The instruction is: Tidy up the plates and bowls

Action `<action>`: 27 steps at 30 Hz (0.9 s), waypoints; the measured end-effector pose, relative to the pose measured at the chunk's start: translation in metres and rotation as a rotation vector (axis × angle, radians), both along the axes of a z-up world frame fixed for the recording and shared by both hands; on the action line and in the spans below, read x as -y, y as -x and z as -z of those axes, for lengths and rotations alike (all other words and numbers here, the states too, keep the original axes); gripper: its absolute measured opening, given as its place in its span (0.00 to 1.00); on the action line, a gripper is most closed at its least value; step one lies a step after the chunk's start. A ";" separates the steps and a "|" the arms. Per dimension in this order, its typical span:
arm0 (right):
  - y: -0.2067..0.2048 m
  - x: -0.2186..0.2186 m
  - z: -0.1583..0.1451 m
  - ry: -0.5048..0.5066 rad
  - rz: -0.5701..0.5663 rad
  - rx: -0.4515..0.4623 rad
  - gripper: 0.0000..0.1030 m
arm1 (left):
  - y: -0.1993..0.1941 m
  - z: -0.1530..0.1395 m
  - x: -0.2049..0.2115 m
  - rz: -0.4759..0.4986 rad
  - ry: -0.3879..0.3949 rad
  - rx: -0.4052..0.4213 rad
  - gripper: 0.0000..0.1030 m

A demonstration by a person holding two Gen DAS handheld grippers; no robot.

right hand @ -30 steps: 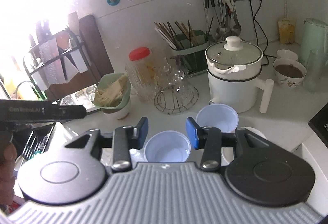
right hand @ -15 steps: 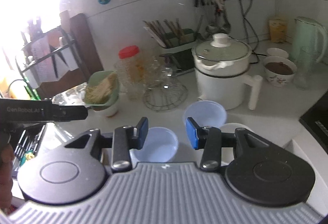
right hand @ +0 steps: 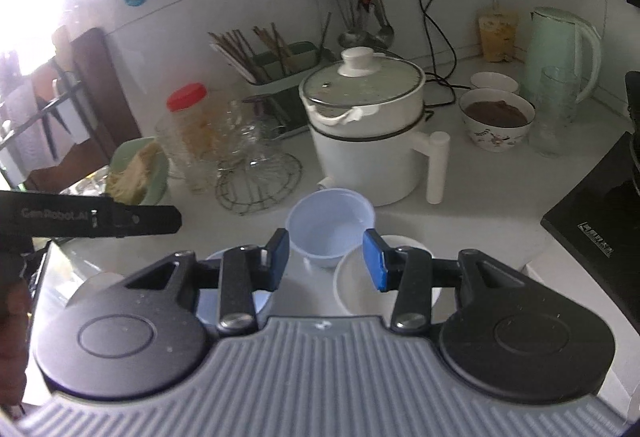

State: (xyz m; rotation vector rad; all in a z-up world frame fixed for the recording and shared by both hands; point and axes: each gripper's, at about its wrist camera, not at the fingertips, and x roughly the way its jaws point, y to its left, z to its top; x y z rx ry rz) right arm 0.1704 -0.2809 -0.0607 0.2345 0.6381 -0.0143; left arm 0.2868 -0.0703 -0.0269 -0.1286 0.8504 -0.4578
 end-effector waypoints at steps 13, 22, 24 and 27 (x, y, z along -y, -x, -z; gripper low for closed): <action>-0.049 0.029 0.030 -0.060 0.036 -0.082 0.43 | -0.071 0.038 0.029 0.019 -0.047 -0.093 0.54; -0.080 0.053 0.057 -0.118 0.124 -0.150 0.78 | -0.113 0.069 0.040 0.040 -0.055 -0.163 0.70; -0.087 0.059 0.062 -0.128 0.146 -0.156 0.78 | -0.122 0.075 0.041 0.042 -0.054 -0.178 0.70; -0.097 0.063 0.069 -0.144 0.152 -0.162 0.78 | -0.133 0.083 0.044 0.054 -0.057 -0.187 0.70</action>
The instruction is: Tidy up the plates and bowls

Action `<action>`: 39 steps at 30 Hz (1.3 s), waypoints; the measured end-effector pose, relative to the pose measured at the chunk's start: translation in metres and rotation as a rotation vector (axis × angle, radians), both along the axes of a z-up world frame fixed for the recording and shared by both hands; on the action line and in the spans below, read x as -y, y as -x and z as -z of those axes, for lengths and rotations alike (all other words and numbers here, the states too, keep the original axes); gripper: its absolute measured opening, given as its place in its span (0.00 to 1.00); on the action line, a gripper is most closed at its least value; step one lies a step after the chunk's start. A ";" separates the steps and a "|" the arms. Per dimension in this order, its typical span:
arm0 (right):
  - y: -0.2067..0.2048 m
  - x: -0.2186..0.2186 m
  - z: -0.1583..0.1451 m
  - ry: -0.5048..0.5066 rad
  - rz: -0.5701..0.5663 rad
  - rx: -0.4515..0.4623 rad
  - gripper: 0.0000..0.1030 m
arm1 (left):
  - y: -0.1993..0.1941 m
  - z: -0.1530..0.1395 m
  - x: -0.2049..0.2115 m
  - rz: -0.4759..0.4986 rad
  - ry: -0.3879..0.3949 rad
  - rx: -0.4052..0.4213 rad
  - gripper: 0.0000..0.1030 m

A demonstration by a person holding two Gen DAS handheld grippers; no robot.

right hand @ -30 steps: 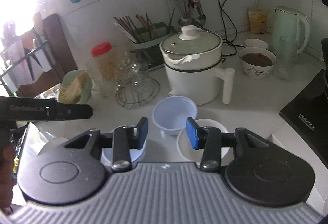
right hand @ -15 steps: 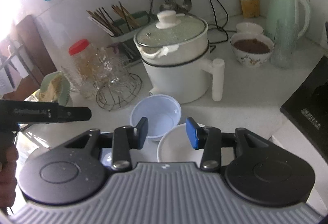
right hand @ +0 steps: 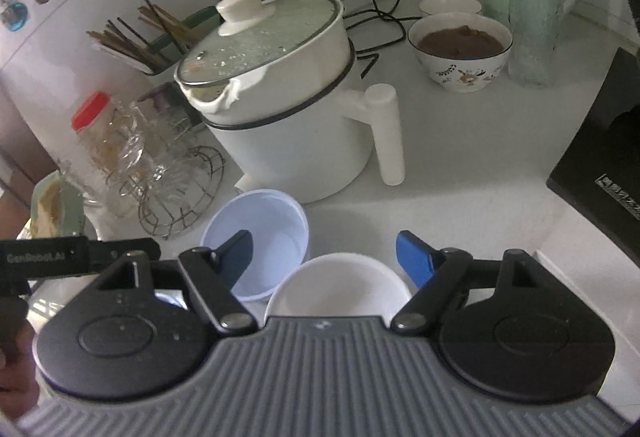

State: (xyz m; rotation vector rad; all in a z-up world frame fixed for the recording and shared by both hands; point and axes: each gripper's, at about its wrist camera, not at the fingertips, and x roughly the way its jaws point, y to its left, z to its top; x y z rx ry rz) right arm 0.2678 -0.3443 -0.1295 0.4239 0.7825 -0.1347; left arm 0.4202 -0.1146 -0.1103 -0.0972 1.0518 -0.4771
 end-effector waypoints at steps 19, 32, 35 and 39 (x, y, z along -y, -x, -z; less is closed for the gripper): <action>-0.072 -0.019 0.049 -0.067 -0.065 -0.078 0.44 | -0.057 0.056 0.006 0.091 0.000 -0.159 0.39; -0.081 -0.021 0.065 -0.069 -0.082 -0.132 0.16 | -0.068 0.063 0.007 0.060 0.040 -0.147 0.15; -0.078 -0.022 0.062 -0.091 -0.082 -0.129 0.15 | -0.068 0.055 0.004 0.056 0.055 -0.136 0.15; -0.074 -0.018 0.054 -0.112 -0.076 -0.124 0.15 | -0.063 0.037 0.002 0.065 0.073 -0.109 0.15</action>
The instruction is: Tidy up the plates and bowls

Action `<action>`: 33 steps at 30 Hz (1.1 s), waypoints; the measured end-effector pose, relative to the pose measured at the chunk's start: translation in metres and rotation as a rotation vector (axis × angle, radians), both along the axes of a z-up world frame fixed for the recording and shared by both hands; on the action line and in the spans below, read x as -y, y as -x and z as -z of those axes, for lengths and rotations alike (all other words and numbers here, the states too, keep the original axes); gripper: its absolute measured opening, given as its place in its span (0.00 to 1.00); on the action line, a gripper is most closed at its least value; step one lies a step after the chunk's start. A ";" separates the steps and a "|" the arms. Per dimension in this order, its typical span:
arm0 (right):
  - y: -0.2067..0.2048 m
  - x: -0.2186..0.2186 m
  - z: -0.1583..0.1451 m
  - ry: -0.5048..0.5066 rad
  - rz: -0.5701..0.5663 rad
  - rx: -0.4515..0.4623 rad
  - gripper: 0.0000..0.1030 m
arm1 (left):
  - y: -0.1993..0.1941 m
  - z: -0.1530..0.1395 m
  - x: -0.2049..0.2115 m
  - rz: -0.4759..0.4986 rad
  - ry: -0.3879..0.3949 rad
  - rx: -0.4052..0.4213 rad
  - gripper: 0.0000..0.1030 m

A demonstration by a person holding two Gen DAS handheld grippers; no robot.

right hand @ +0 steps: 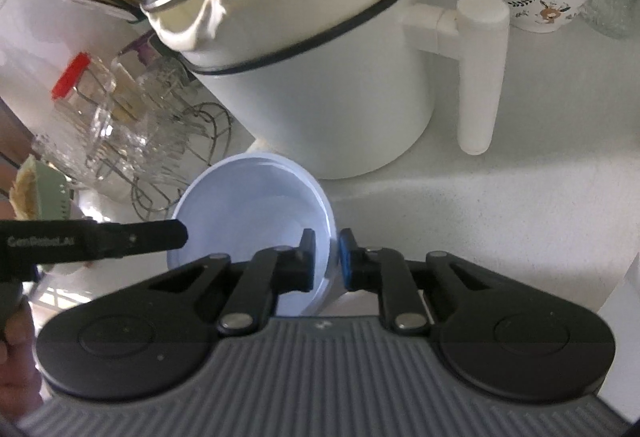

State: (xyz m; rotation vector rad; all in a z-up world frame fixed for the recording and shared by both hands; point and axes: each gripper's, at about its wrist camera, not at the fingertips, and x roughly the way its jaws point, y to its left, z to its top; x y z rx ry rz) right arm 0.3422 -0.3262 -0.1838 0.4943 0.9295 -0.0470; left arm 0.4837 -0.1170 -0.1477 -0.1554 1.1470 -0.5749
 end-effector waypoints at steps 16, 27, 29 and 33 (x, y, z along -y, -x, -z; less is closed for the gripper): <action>0.036 0.003 -0.050 -0.024 0.005 0.082 0.15 | 0.039 -0.065 -0.015 -0.033 0.100 0.084 0.15; 0.057 -0.014 -0.075 -0.019 -0.061 0.110 0.15 | 0.072 -0.080 -0.053 -0.145 0.179 0.061 0.15; 0.056 -0.018 -0.077 -0.017 -0.087 0.115 0.15 | 0.075 -0.078 -0.062 -0.173 0.182 0.052 0.15; 0.057 -0.031 -0.084 -0.005 -0.143 0.128 0.15 | 0.085 -0.080 -0.079 -0.218 0.183 0.056 0.15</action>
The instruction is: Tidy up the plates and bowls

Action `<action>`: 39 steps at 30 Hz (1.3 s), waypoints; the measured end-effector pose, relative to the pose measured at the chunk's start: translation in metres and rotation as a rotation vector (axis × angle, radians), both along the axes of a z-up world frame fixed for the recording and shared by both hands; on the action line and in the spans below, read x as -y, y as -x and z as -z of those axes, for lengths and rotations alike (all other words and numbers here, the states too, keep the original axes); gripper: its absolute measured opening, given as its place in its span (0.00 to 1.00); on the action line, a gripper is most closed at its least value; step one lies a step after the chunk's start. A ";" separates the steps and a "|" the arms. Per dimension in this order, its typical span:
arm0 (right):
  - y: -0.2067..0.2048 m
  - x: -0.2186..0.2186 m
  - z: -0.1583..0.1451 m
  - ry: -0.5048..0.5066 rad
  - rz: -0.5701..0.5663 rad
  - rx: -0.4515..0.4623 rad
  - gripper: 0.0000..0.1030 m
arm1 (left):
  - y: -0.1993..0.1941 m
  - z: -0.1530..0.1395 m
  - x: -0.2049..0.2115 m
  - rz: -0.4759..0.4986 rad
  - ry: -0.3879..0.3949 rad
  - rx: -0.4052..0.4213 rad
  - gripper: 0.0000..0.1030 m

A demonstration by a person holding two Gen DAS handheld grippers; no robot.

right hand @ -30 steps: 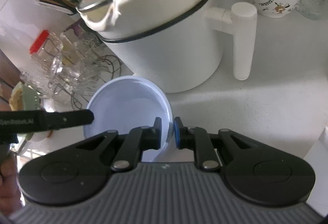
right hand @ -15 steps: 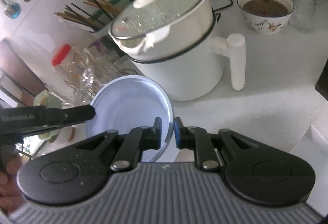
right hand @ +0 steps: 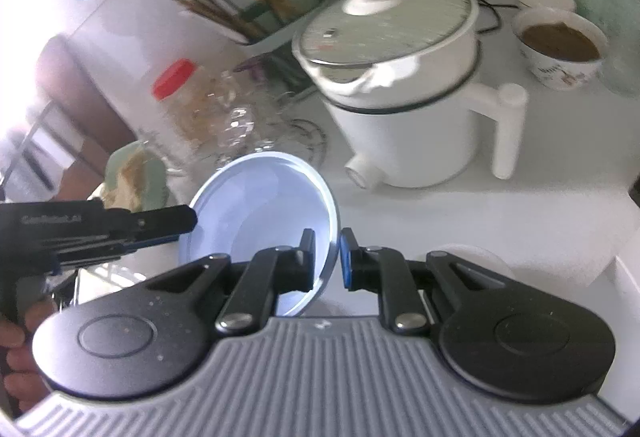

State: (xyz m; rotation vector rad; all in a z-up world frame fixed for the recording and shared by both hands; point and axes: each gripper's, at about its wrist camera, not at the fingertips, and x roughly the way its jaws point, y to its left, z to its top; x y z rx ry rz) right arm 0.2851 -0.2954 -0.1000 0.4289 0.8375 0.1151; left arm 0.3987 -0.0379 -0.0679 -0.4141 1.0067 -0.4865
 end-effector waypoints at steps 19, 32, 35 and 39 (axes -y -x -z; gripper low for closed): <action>-0.014 -0.048 -0.002 -0.011 -0.257 -0.035 0.15 | 0.055 0.005 -0.052 -0.302 -0.039 -0.018 0.16; -0.023 -0.056 0.042 0.032 -0.329 -0.155 0.15 | 0.058 0.056 -0.040 -0.337 -0.131 -0.132 0.16; -0.028 -0.056 0.050 0.038 -0.324 -0.174 0.15 | 0.054 0.064 -0.034 -0.332 -0.160 -0.149 0.16; -0.032 -0.056 0.058 0.030 -0.339 -0.189 0.16 | 0.052 0.073 -0.032 -0.346 -0.187 -0.170 0.16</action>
